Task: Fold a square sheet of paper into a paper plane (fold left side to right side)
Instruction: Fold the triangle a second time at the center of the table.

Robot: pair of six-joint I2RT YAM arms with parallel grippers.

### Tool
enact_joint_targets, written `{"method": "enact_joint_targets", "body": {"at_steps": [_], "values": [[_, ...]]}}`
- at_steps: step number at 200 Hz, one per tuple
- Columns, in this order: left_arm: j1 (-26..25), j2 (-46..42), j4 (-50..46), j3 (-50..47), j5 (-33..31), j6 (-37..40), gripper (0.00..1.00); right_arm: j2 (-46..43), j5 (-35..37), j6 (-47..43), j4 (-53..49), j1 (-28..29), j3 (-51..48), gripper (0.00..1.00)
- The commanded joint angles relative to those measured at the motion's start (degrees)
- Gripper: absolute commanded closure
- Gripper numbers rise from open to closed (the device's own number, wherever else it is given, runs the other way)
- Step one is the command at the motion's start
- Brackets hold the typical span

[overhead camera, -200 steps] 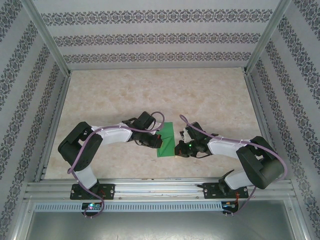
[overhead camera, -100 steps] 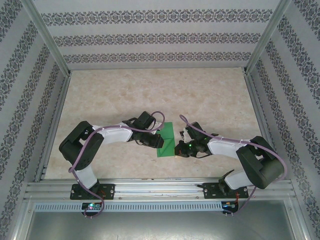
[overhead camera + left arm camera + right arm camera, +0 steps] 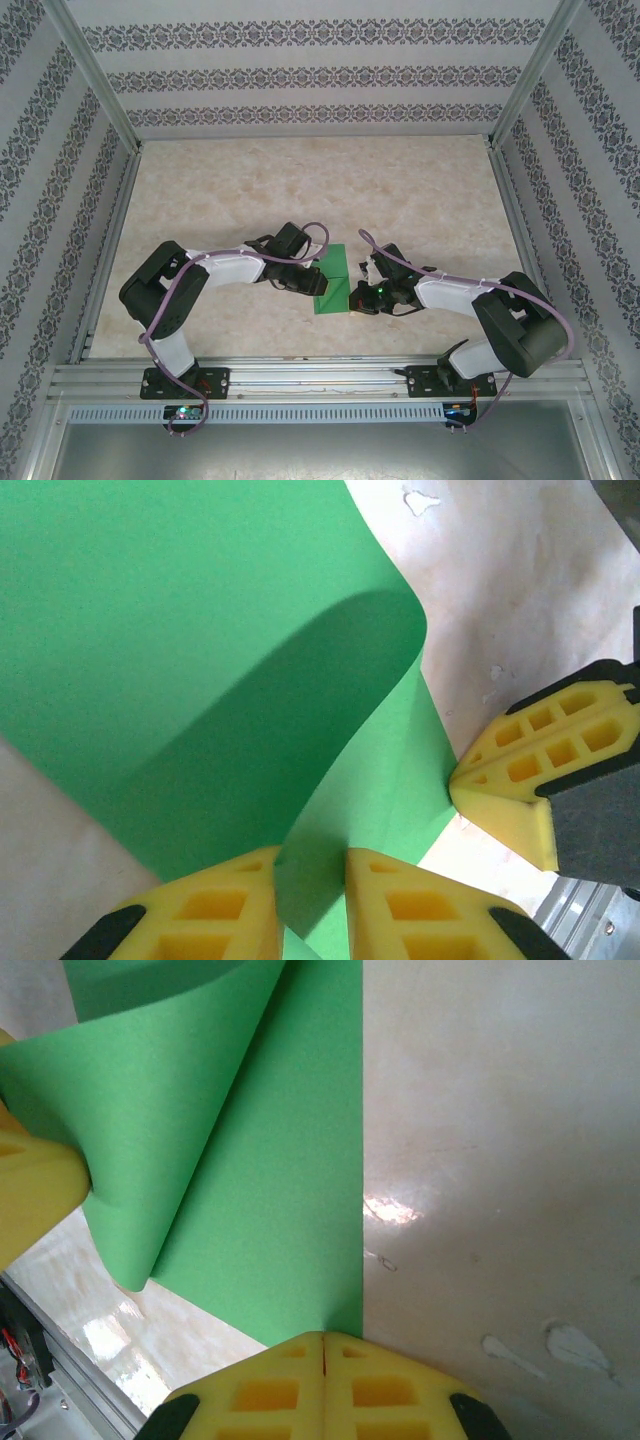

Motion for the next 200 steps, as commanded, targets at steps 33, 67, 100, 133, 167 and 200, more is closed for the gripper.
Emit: {"method": "enact_joint_targets", "body": {"at_steps": [33,67,100,133,167,200], "values": [[1.1,-1.3,0.9,0.4,-1.0,0.4,0.77,1.3,1.7,-1.2,-3.6,0.4,0.7,1.0],[1.3,-1.0,-0.1,0.7,-1.7,0.9,0.77,1.4,1.9,-1.2,-3.8,0.4,0.8,1.0],[1.5,-0.9,-0.5,0.6,-2.1,1.2,0.81,1.5,1.9,-1.3,-4.2,0.4,0.9,1.0],[1.6,-0.5,-0.6,0.4,-2.4,1.3,0.83,1.5,2.0,-1.3,-4.2,0.4,0.8,1.0],[1.6,-0.1,-1.5,0.7,-3.2,1.8,0.83,1.5,2.0,-1.3,-4.3,0.4,0.8,1.0],[1.6,0.2,-2.0,0.5,-4.0,2.1,0.84,1.6,2.0,-1.3,-4.3,0.4,0.8,1.0]]}}
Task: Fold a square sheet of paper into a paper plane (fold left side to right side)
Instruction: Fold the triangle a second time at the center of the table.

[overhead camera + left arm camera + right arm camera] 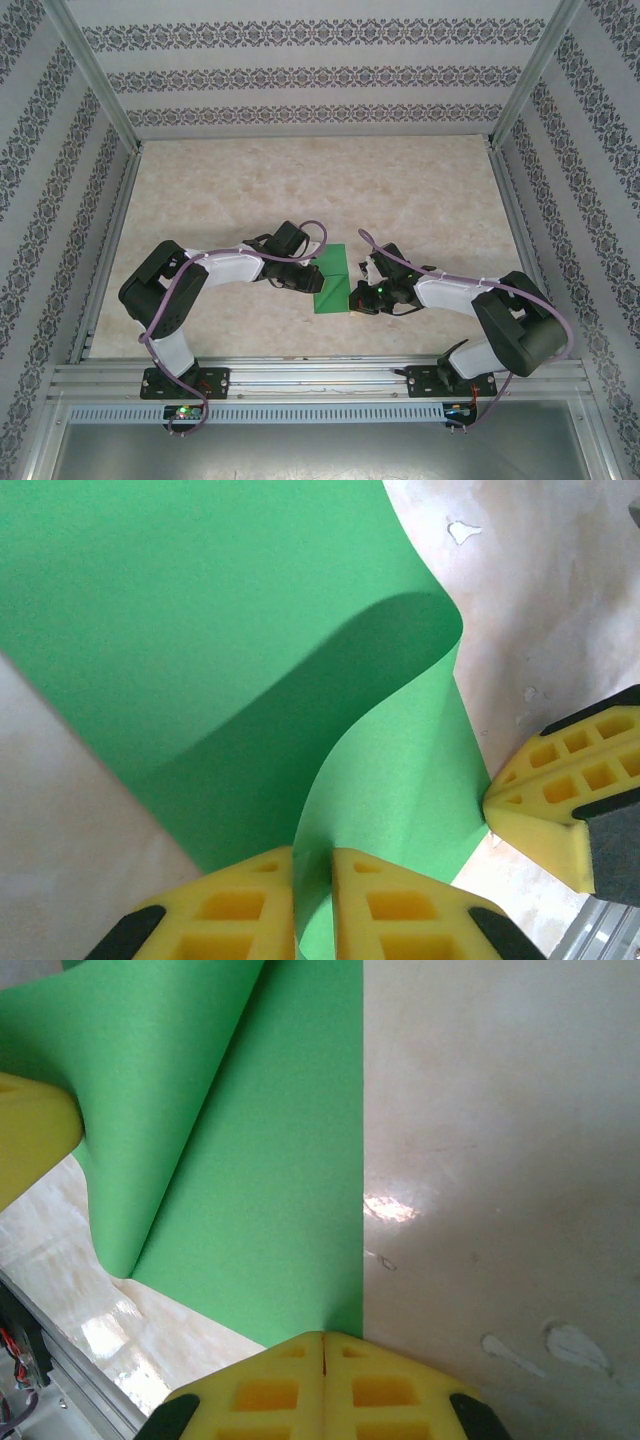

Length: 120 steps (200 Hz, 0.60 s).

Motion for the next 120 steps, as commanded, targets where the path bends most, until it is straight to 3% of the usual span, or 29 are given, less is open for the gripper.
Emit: {"method": "enact_joint_targets", "body": {"at_steps": [1,120], "values": [[0.8,0.2,-1.9,0.6,-1.4,1.7,0.84,1.4,2.0,-1.1,-3.5,0.4,0.4,1.0],[0.9,1.7,-1.0,0.2,-1.1,1.5,0.83,1.7,1.9,-1.2,-3.6,0.4,0.8,1.0]]}}
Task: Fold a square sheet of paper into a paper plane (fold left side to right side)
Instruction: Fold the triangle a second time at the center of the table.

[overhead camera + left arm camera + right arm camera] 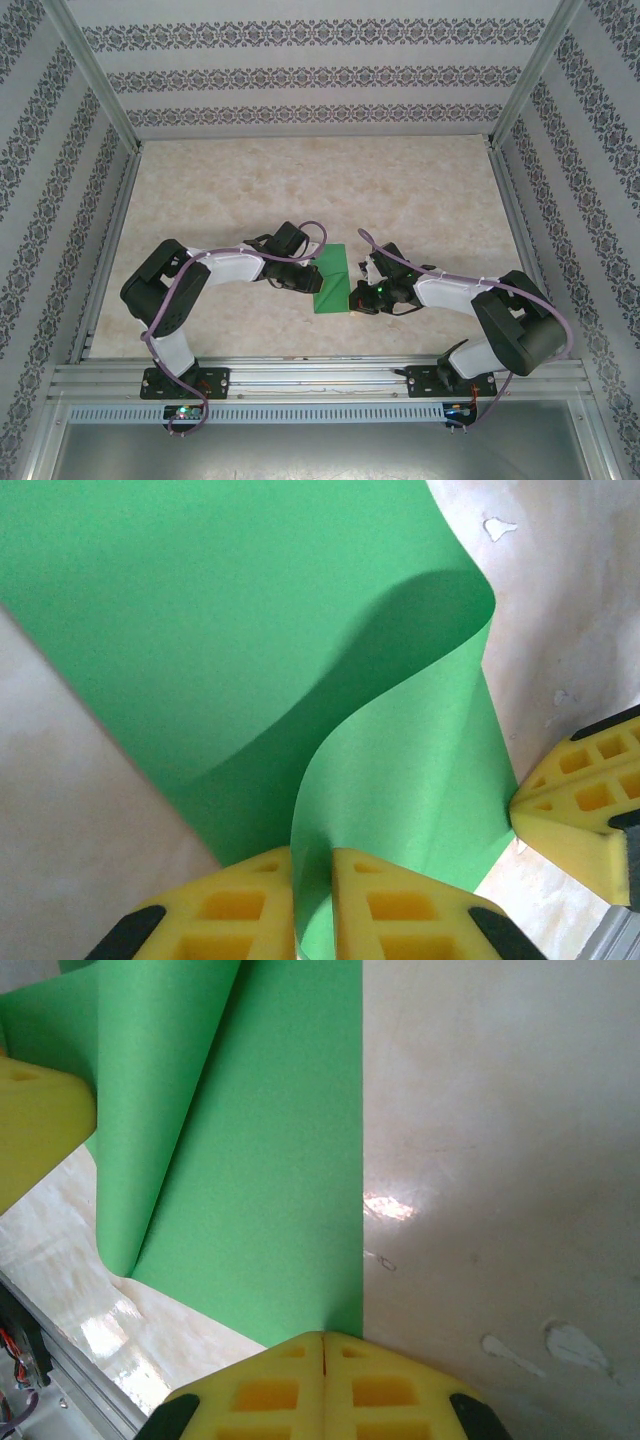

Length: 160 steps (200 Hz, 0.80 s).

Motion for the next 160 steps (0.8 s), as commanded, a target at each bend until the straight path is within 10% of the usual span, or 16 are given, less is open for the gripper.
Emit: {"method": "enact_joint_targets", "body": {"at_steps": [1,160], "values": [[0.8,0.7,-0.8,0.2,-0.2,1.4,0.83,1.4,1.9,-1.1,-3.1,0.4,0.4,1.0],[0.3,4.0,0.2,-1.9,-1.0,1.0,0.84,-9.6,0.1,2.0,-2.3,-1.3,1.7,0.98]]}}
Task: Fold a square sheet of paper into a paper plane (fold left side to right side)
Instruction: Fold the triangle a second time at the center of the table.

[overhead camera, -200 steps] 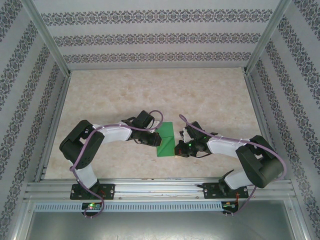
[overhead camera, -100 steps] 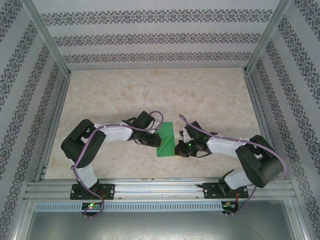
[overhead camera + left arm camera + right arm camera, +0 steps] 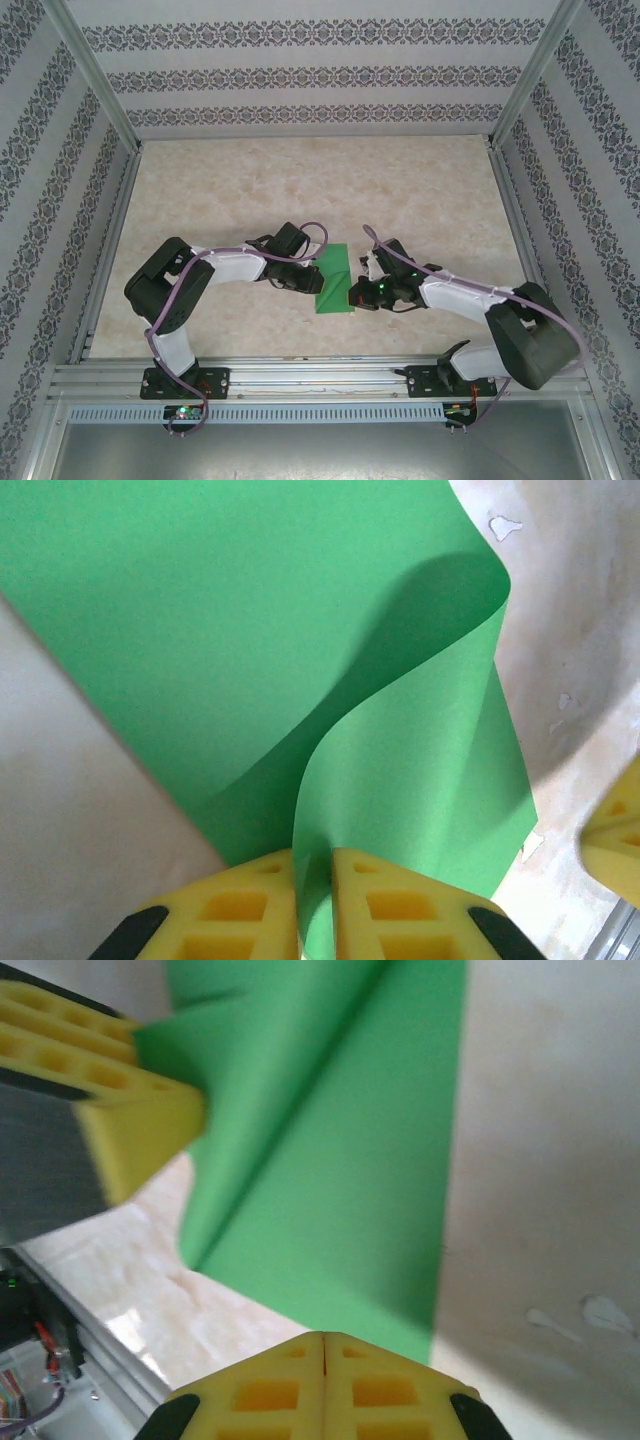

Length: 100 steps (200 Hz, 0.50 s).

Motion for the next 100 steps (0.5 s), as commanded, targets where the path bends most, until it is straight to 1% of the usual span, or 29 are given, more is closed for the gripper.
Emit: {"method": "enact_joint_targets", "body": {"at_steps": [1,9,55,100], "values": [[0.3,2.5,-1.4,-1.8,-1.9,1.1,0.84,-3.6,0.5,1.4,-0.4,-1.1,0.8,0.98],[0.3,2.5,-1.5,-1.8,-2.0,1.0,0.84,-4.0,0.9,1.7,0.2,-1.3,0.6,1.0],[0.0,2.6,-1.6,-1.8,-2.4,0.9,0.84,-0.4,1.0,4.7,10.1,-0.7,1.0,1.0],[-0.1,2.6,-1.6,-2.0,-2.7,1.0,0.84,5.5,0.7,4.9,13.3,0.0,3.7,1.0]]}}
